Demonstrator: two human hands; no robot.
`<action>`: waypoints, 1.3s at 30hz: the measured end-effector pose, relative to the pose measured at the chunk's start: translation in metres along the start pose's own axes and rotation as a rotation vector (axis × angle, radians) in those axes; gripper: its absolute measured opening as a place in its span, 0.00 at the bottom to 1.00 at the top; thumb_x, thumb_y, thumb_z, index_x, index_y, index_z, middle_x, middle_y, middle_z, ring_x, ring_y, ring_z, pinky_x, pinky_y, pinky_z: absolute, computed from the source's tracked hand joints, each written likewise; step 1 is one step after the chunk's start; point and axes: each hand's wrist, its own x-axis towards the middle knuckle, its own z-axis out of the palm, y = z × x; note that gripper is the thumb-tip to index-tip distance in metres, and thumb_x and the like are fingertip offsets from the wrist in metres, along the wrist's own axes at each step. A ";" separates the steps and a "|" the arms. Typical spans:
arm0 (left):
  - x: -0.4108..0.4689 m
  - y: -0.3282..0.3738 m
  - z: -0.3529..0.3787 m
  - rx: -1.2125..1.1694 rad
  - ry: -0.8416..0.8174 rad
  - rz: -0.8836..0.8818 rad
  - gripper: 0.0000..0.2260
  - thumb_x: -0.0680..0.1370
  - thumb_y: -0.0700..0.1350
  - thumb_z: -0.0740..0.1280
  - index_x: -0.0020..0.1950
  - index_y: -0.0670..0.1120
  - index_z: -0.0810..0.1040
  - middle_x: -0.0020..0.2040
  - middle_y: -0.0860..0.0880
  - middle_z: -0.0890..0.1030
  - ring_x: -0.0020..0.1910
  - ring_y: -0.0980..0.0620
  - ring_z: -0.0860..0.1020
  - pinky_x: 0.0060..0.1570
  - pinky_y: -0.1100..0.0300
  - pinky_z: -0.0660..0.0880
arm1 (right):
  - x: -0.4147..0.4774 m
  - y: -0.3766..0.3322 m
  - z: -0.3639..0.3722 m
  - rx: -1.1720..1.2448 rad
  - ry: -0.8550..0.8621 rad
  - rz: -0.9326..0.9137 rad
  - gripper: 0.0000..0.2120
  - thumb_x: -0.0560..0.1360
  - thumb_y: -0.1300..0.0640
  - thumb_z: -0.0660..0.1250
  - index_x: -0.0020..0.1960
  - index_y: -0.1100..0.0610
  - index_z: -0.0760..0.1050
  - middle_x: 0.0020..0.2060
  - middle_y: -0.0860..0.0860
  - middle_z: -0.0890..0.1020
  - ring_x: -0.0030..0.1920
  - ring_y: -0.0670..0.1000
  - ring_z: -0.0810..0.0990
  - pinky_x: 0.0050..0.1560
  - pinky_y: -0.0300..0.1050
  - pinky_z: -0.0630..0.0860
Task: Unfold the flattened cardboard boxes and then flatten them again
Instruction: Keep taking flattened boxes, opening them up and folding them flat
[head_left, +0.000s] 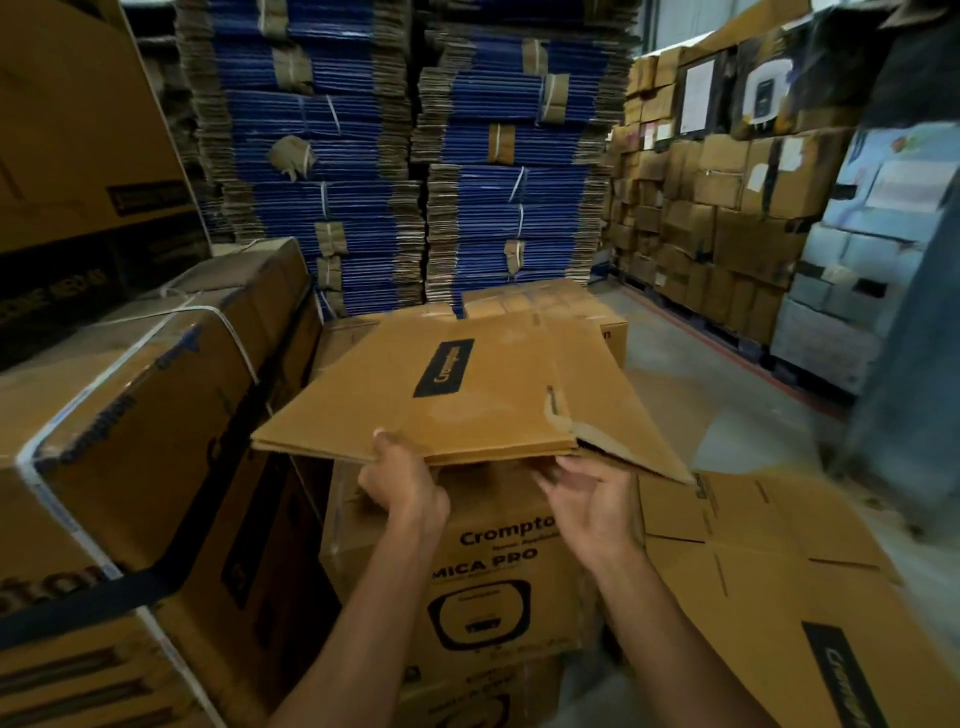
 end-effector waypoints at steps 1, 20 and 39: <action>0.000 -0.002 -0.008 -0.018 0.016 -0.027 0.10 0.85 0.49 0.61 0.65 0.47 0.68 0.56 0.45 0.80 0.44 0.51 0.80 0.37 0.56 0.78 | -0.001 0.003 -0.001 0.018 -0.038 0.003 0.13 0.65 0.71 0.62 0.40 0.60 0.84 0.45 0.57 0.83 0.55 0.60 0.80 0.66 0.63 0.71; -0.018 -0.027 -0.061 0.101 -0.201 -0.085 0.13 0.78 0.34 0.70 0.63 0.36 0.74 0.56 0.44 0.81 0.52 0.46 0.82 0.43 0.51 0.81 | -0.037 -0.017 -0.040 -0.147 0.256 -0.060 0.16 0.83 0.56 0.61 0.69 0.60 0.72 0.64 0.63 0.80 0.63 0.63 0.80 0.51 0.62 0.83; -0.195 -0.163 -0.013 0.065 -0.411 -0.244 0.14 0.79 0.35 0.69 0.65 0.38 0.77 0.58 0.43 0.83 0.54 0.47 0.83 0.43 0.56 0.83 | -0.145 -0.198 -0.137 -0.287 0.421 -0.299 0.09 0.84 0.59 0.59 0.57 0.60 0.76 0.49 0.57 0.86 0.52 0.57 0.85 0.54 0.57 0.80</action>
